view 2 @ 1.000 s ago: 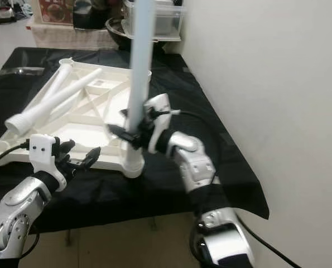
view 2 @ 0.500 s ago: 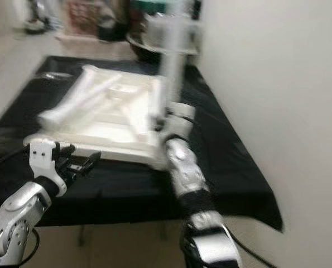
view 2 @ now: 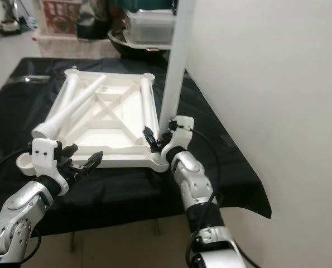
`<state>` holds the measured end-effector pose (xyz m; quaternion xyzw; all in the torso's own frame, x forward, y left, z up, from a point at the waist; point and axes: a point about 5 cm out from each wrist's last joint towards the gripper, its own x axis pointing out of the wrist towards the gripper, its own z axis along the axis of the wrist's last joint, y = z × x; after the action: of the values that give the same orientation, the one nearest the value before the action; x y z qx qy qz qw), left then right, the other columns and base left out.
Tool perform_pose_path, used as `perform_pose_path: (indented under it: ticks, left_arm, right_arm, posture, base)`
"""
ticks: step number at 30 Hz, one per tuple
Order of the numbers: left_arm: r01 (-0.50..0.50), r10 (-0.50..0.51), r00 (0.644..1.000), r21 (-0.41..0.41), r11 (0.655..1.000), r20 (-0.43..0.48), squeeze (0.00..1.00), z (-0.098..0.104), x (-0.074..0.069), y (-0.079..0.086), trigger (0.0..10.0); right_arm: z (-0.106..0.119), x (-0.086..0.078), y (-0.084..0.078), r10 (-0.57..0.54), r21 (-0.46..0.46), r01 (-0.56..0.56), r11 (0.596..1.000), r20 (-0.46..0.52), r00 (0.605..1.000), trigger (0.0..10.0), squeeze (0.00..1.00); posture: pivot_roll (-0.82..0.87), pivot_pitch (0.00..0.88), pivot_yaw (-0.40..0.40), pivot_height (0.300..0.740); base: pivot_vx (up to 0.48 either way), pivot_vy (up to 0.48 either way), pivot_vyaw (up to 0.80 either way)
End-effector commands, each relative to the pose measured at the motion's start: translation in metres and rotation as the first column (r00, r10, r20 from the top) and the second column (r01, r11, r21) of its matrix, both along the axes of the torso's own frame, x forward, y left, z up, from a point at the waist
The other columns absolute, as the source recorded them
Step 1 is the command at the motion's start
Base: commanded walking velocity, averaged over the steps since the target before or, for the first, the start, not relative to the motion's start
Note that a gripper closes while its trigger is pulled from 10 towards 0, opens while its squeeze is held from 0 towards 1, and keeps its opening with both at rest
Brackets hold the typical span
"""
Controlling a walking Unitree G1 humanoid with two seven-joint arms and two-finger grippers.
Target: Building children table
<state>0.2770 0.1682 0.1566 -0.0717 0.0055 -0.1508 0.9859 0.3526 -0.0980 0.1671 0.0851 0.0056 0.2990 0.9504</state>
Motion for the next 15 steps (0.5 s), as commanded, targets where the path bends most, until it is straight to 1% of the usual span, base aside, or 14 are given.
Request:
perform_pose_path:
  ticks: [1, 2, 3, 4, 5, 6, 7, 9, 10, 11, 13, 14, 15]
  left_arm:
    - [0.008, -0.008, 1.000, -0.011, 1.000, -0.012, 0.00, -0.002, 0.000, 0.000, 10.0]
    - [0.009, -0.009, 1.000, 0.006, 1.000, -0.012, 0.00, -0.003, 0.000, 0.000, 10.0]
    - [0.006, -0.006, 1.000, -0.003, 1.000, -0.011, 0.00, -0.003, 0.001, 0.001, 10.0]
    - [0.006, -0.006, 1.000, -0.003, 1.000, -0.011, 0.00, -0.003, 0.001, 0.001, 10.0]
    - [0.003, -0.003, 1.000, -0.011, 1.000, -0.011, 0.00, -0.002, 0.001, 0.001, 10.0]
    - [0.002, -0.002, 1.000, -0.019, 1.000, -0.010, 0.00, -0.002, 0.001, 0.002, 10.0]
    - [0.002, -0.002, 1.000, -0.019, 1.000, -0.010, 0.00, -0.002, 0.001, 0.002, 10.0]
    - [0.003, -0.003, 1.000, -0.004, 1.000, -0.010, 0.00, -0.002, 0.001, 0.001, 10.0]
    - [0.003, -0.003, 1.000, -0.004, 1.000, -0.010, 0.00, -0.002, 0.001, 0.001, 10.0]
    - [0.003, -0.003, 1.000, 0.015, 1.000, -0.009, 0.00, -0.003, 0.001, 0.000, 10.0]
    - [0.003, -0.003, 1.000, 0.028, 1.000, -0.008, 0.00, -0.004, 0.000, 0.000, 10.0]
    - [-0.002, 0.002, 1.000, 0.023, 1.000, -0.008, 0.00, -0.004, 0.000, 0.000, 10.0]
    - [-0.007, 0.007, 1.000, 0.010, 1.000, -0.009, 0.00, -0.004, -0.001, 0.001, 10.0]
  right_arm:
    - [0.015, -0.006, 0.021, 0.172, 0.002, -0.173, 0.985, 0.054, 0.984, 10.0, 0.00]
    - [0.019, -0.010, 0.023, 0.269, -0.018, -0.269, 0.963, 0.084, 0.959, 10.0, 0.00]
    - [0.021, -0.015, 0.025, 0.373, -0.049, -0.369, 0.928, 0.111, 0.921, 10.0, 0.00]
    - [0.021, -0.015, 0.025, 0.373, -0.049, -0.369, 0.928, 0.111, 0.921, 10.0, 0.00]
    - [0.022, -0.019, 0.026, 0.444, -0.072, -0.438, 0.896, 0.125, 0.887, 10.0, 0.00]
    - [0.022, -0.021, 0.027, 0.482, -0.084, -0.474, 0.876, 0.130, 0.867, 10.0, 0.00]
    - [0.022, -0.021, 0.027, 0.482, -0.084, -0.474, 0.876, 0.130, 0.867, 10.0, 0.00]
    - [0.021, -0.024, 0.028, 0.533, -0.098, -0.524, 0.846, 0.128, 0.836, 10.0, 0.00]
    - [0.021, -0.024, 0.028, 0.533, -0.098, -0.524, 0.846, 0.128, 0.836, 10.0, 0.00]
    - [0.019, -0.025, 0.029, 0.547, -0.099, -0.538, 0.837, 0.127, 0.828, 5.2, 0.00]
    - [0.018, -0.026, 0.030, 0.554, -0.099, -0.545, 0.832, 0.127, 0.823, 5.2, 0.00]
    - [0.002, -0.003, 0.019, 0.222, -0.084, -0.221, 0.972, 0.014, 0.975, 0.0, 0.00]
    - [-0.015, 0.011, 0.002, -0.100, -0.129, 0.089, 0.988, -0.081, 0.992, 0.0, 0.00]
  posture:
    - [0.05, 0.000, -0.095, 0.740]
    - [0.06, 0.000, -0.103, 0.740]
    - [0.07, 0.000, -0.105, 0.740]
    - [0.07, 0.000, -0.105, 0.740]
    - [0.07, 0.000, -0.105, 0.740]
    - [0.07, 0.000, -0.105, 0.740]
    - [0.07, 0.000, -0.105, 0.740]
    - [0.07, 0.000, -0.113, 0.740]
    - [0.07, 0.000, -0.113, 0.740]
    - [0.08, 0.000, -0.117, 0.740]
    - [0.08, 0.000, -0.117, 0.740]
    - [0.08, 0.000, -0.117, 0.740]
    - [0.08, 0.000, -0.115, 0.740]
  base:
    - [0.000, 0.000, 0.00]
    - [0.000, 0.000, 0.00]
    - [0.000, 0.000, 0.00]
    - [0.000, 0.000, 0.00]
    - [0.000, 0.000, 0.00]
    - [0.000, 0.000, 0.00]
    - [0.000, 0.000, 0.00]
    - [0.000, 0.000, 0.00]
    - [0.000, 0.000, 0.00]
    - [0.000, 0.000, 0.00]
    - [0.000, 0.000, 0.00]
    - [0.000, 0.000, 0.00]
    - [0.000, 0.000, 0.00]
